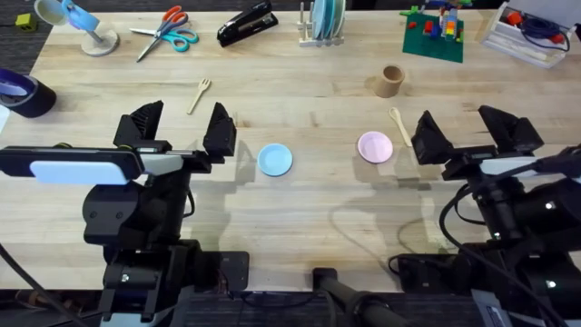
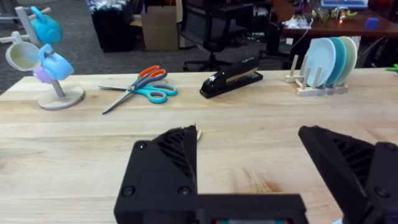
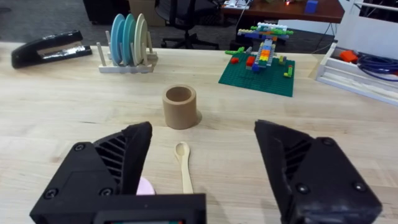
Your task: Pick up a utensil and set it on the pink plate, then put the other utensil in the container.
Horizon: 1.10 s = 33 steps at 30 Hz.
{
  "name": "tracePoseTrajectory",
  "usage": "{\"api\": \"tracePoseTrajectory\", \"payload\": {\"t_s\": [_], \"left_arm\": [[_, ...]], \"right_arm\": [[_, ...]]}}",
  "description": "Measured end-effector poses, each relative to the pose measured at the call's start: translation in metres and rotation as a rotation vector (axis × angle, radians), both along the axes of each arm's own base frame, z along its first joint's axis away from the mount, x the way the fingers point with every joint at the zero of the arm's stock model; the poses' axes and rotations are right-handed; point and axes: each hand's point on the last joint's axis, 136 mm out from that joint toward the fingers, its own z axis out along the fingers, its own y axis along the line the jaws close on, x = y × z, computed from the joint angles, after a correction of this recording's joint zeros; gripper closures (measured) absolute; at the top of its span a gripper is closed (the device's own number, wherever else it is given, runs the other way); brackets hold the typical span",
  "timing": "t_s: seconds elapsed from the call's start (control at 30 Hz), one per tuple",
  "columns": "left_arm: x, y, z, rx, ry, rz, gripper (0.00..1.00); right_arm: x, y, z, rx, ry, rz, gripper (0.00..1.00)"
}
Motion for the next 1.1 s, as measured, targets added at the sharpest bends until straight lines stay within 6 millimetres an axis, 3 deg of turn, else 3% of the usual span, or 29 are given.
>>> {"api": "tracePoseTrajectory", "payload": {"t_s": [0.5,0.57,0.67,0.87,1.1], "left_arm": [[-0.001,-0.001,0.008,0.011,-0.013,-0.005,0.009],[-0.004,-0.001,0.018,0.011,-0.010,-0.005,0.008],[-0.013,-0.001,0.052,0.011,-0.051,-0.008,0.007],[-0.029,-0.001,0.118,0.011,-0.066,-0.008,0.008],[-0.024,-0.001,0.140,0.009,0.178,-0.009,0.009]], "right_arm": [[0.000,0.000,0.002,0.000,-0.005,0.000,0.007],[-0.001,0.000,0.005,0.000,-0.007,0.000,0.010],[-0.003,0.000,0.025,0.000,-0.043,0.000,0.009],[-0.018,0.000,0.095,0.000,-0.118,0.000,0.009],[-0.021,0.000,0.122,0.000,0.056,0.000,0.007]]}}
